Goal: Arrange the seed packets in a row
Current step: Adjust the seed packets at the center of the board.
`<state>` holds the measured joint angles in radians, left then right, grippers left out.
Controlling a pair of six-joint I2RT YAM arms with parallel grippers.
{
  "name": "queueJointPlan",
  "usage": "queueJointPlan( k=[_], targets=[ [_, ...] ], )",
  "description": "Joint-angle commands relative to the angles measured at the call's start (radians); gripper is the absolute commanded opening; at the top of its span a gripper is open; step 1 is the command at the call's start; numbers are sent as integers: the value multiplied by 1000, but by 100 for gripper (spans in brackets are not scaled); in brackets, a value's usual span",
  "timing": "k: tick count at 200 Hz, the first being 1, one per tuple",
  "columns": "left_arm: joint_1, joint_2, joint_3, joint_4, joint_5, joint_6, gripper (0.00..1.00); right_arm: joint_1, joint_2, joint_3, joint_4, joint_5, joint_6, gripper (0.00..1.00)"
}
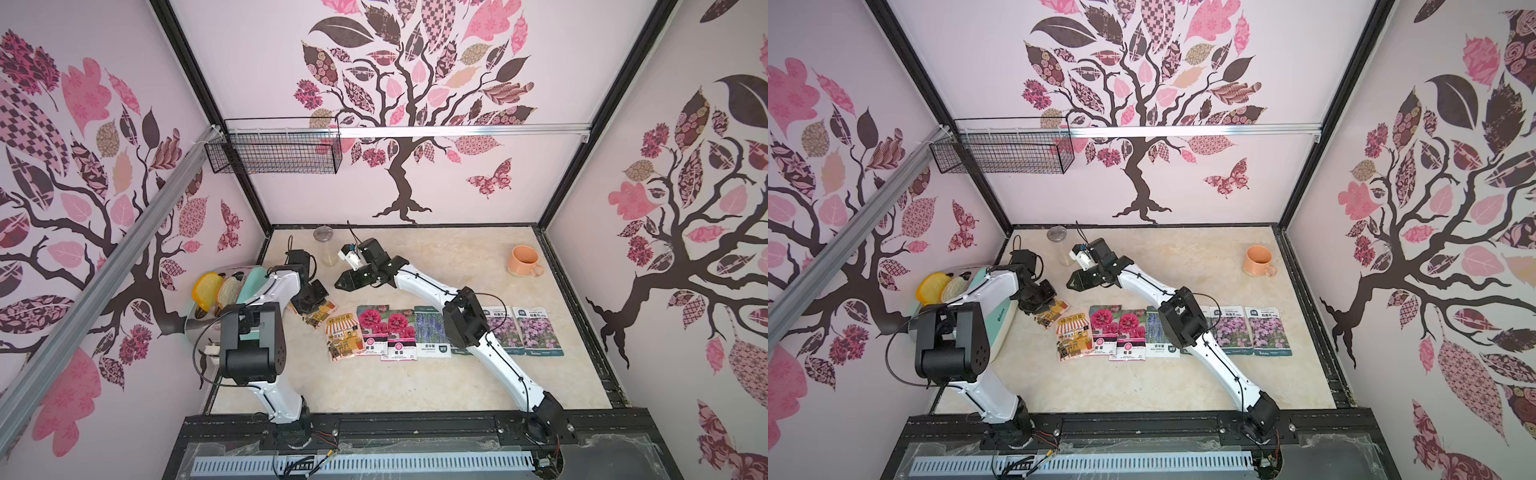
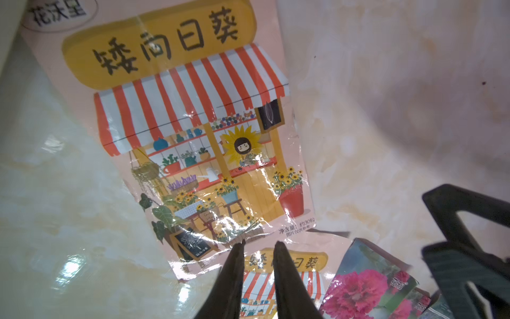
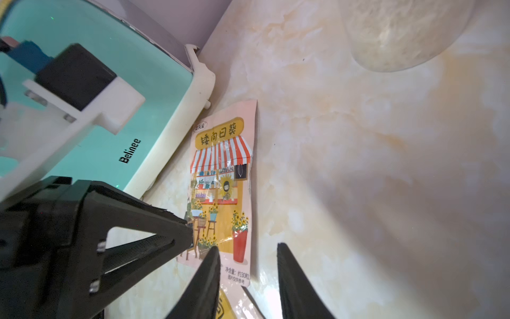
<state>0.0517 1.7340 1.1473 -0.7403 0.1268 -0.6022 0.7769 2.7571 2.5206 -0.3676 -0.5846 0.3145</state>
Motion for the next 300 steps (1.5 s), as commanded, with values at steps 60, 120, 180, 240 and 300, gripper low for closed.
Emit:
queueJointPlan(
  k=[60, 120, 180, 240, 300],
  targets=[
    [9, 88, -53, 85, 0, -75, 23, 3, 65, 61, 17, -31, 29, 37],
    [89, 8, -176, 50, 20, -96, 22, 10, 79, 52, 39, -43, 49, 37],
    [113, -121, -243, -33, 39, -48, 20, 46, 86, 52, 41, -48, 43, 38],
    [126, -181, -254, -84, 10, -24, 18, 78, 60, 22, 10, -65, -2, 38],
    [165, -170, -281, -79, 19, -26, 20, 84, 73, 17, 36, -84, 19, 38]
  ],
)
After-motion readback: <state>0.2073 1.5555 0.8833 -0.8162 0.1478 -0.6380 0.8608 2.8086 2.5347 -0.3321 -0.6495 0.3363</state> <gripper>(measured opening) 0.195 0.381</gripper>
